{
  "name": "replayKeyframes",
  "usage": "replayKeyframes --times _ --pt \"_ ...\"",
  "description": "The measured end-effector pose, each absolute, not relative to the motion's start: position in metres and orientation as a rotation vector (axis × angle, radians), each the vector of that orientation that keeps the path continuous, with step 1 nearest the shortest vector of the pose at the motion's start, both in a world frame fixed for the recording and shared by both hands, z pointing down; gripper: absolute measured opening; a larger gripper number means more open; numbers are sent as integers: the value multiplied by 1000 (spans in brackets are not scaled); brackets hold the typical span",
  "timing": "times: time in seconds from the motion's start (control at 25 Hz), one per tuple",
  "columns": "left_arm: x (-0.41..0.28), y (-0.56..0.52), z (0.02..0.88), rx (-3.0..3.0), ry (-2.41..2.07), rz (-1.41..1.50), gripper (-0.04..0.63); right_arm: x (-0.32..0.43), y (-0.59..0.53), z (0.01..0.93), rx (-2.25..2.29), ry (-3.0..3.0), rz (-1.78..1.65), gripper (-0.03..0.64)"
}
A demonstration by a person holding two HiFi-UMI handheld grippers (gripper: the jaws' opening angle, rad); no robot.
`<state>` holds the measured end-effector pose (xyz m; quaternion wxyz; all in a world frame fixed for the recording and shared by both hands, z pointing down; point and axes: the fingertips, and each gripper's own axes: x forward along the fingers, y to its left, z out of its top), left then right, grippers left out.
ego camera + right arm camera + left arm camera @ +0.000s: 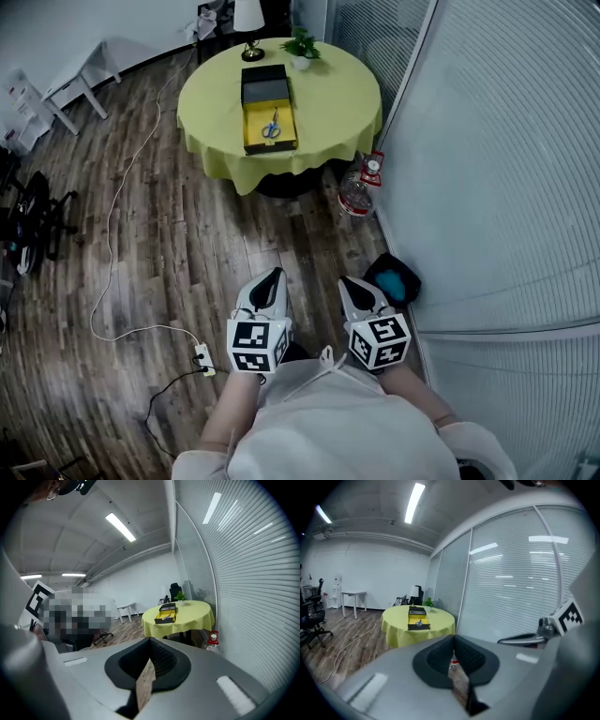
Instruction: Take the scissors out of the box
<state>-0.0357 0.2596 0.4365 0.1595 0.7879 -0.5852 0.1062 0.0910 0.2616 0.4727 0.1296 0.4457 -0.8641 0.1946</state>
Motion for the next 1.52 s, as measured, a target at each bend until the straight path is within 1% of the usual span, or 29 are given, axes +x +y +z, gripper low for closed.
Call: replayKeyframes --times 0.28,0.48,0.68,0.92,1.32,1.52 --pt "-112 188 434 2278 -1593 297 6 9 186 467 1333 -2468 544 -2" --pt "-151 153 449 2225 -1603 298 7 -20 145 479 1318 -2437 548 -2" --pt "-173 110 463 2176 -1649 322 6 -36 94 493 1276 -2445 554 -2" --pt "-178 27 471 2121 -1730 340 7 -40 1 502 1200 -2489 537 -2" --pt "-146 -158 470 2027 -1833 320 6 -13 -200 483 1064 -2551 415 -2" --pt "-140 -210 489 1929 -1856 392 8 -11 -257 490 989 -2555 426 -2"
